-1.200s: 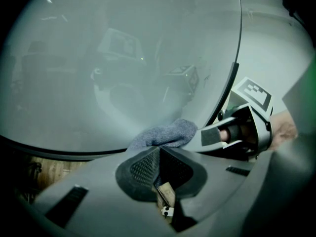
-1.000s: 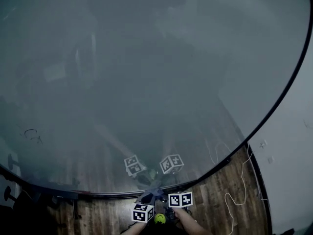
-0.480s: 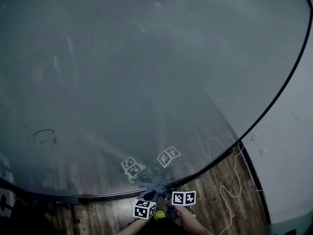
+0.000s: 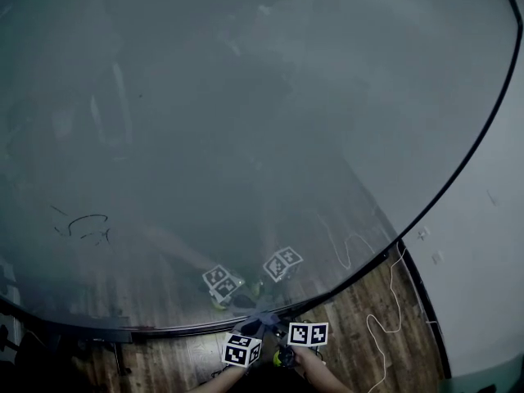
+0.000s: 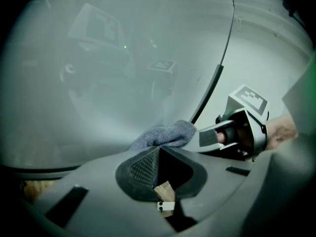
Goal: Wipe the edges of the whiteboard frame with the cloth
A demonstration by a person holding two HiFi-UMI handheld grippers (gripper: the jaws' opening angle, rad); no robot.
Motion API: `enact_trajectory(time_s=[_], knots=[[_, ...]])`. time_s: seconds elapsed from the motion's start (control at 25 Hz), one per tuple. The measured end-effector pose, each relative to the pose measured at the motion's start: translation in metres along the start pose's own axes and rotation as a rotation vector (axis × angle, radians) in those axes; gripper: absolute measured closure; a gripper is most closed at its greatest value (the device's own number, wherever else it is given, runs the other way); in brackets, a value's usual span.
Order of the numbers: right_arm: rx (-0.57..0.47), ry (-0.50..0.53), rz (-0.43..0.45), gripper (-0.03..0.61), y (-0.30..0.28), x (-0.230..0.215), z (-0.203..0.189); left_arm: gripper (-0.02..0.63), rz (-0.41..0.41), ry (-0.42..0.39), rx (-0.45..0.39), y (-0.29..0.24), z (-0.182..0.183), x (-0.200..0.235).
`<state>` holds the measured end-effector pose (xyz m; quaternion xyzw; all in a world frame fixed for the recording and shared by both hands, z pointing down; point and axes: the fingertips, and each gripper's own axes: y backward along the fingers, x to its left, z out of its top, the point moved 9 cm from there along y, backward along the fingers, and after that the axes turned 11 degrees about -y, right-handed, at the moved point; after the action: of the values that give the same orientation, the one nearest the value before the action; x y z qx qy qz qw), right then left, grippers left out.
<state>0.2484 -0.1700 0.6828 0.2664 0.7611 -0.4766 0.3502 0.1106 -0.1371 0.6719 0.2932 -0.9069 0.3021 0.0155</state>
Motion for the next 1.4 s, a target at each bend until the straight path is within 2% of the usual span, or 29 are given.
enact_trajectory(time_s=[0.88,1.4], knots=[[0.104,0.025,0.089,0.495,0.011,-0.023,0.029,0.594,0.107,0.027,0.010,-0.022,0.013,-0.023],[0.117,0.025,0.116,0.495,0.022,-0.044,0.050,0.594,0.146,0.024,-0.010,-0.045,0.023,-0.040]])
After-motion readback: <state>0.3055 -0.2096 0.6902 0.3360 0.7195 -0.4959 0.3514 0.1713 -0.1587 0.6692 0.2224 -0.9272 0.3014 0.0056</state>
